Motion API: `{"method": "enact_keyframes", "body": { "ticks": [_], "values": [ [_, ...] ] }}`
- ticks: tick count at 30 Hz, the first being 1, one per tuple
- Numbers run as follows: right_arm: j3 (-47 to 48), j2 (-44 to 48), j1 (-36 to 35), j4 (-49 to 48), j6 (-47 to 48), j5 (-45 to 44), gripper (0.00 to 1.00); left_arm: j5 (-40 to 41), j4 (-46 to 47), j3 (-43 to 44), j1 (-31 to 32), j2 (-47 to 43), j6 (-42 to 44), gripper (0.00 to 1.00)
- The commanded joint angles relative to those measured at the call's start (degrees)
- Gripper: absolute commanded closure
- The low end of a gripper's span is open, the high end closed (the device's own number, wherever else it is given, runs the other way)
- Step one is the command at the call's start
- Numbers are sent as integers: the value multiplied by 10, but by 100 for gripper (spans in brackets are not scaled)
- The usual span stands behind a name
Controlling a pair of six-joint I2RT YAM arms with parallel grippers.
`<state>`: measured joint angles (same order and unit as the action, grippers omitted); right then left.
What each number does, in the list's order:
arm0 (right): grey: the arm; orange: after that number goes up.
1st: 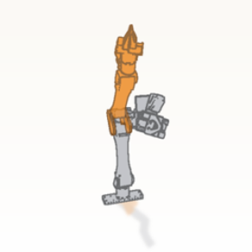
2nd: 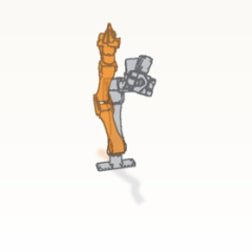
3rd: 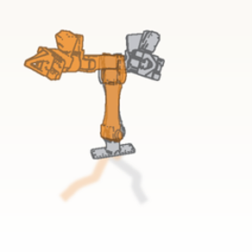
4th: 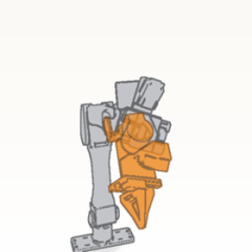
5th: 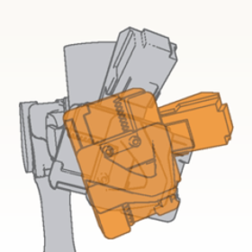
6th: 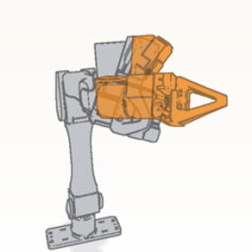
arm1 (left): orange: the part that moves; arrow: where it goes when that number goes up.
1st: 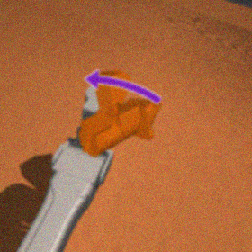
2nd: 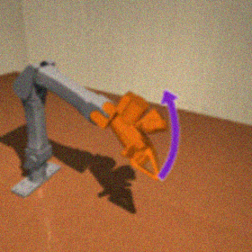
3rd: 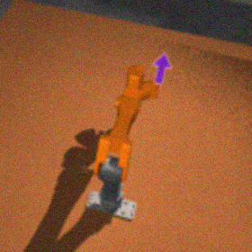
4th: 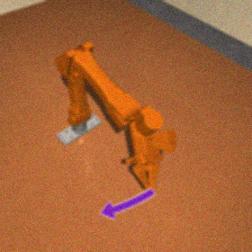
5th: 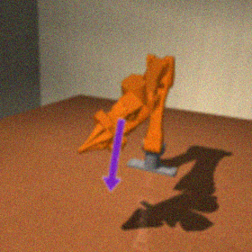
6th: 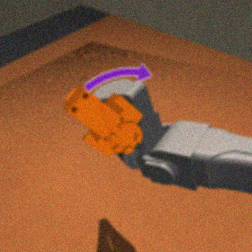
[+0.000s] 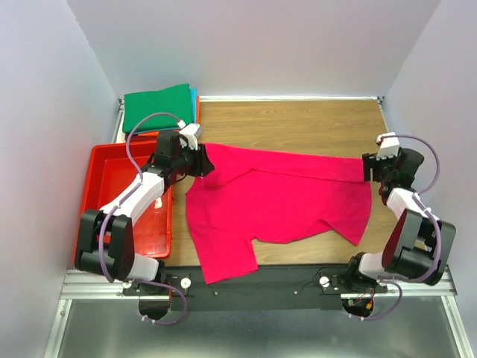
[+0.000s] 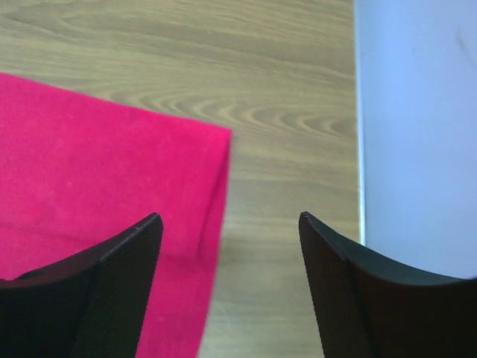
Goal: Fold and stack the t-shirts
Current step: Fold the tshirt
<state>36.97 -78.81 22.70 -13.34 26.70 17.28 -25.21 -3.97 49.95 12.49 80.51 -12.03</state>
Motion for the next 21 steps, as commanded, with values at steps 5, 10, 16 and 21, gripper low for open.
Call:
{"method": "enact_keyframes", "body": {
  "ticks": [5, 10, 16, 21],
  "values": [
    [13, 60, 24, 114, 38, 32, 9, 27, -37, 9, 0, -155, 38, 38],
    [89, -4, 24, 276, 60, 188, 9, 37, -38, 44, 0, -120, 43, 29],
    [195, -135, 24, 340, 23, 223, 15, 47, -52, 85, 0, 5, 11, 41],
    [218, -167, 24, 346, 14, 234, 16, 26, -64, 120, 16, 94, 39, 41]
  ]
}}
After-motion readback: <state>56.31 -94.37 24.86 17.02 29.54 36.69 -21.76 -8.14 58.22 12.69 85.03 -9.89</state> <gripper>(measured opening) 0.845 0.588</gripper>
